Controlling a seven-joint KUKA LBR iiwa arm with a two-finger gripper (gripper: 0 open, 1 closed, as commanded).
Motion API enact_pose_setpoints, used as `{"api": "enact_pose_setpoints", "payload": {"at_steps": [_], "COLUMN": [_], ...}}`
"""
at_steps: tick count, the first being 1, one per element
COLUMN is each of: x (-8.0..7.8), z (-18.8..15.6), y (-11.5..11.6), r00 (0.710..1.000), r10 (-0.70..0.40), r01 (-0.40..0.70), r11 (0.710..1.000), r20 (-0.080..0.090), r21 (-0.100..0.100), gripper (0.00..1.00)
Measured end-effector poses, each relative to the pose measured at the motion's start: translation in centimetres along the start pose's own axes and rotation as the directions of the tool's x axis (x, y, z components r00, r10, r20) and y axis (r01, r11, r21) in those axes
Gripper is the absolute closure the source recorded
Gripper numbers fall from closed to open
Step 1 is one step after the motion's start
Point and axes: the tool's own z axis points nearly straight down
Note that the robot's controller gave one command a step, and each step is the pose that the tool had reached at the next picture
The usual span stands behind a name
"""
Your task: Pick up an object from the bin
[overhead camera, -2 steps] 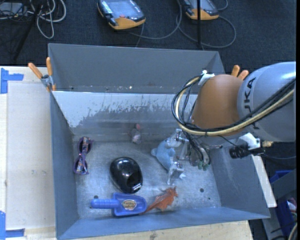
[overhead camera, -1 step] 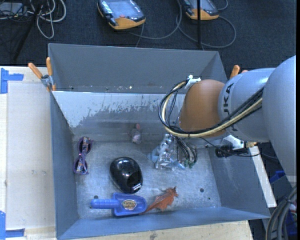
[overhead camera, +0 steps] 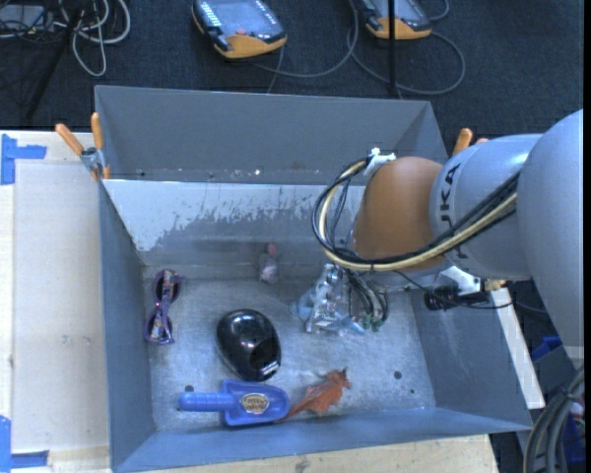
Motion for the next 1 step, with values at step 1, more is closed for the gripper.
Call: {"api": "enact_pose_setpoints", "payload": {"at_steps": [1], "x": [-0.31], "z": [-11.39], "y": [1.51], "r00": [0.999], "r10": [0.007], "r01": [-0.007], "r11": [1.0], "r20": [-0.034], "r21": [0.004], "gripper": [1.0]}}
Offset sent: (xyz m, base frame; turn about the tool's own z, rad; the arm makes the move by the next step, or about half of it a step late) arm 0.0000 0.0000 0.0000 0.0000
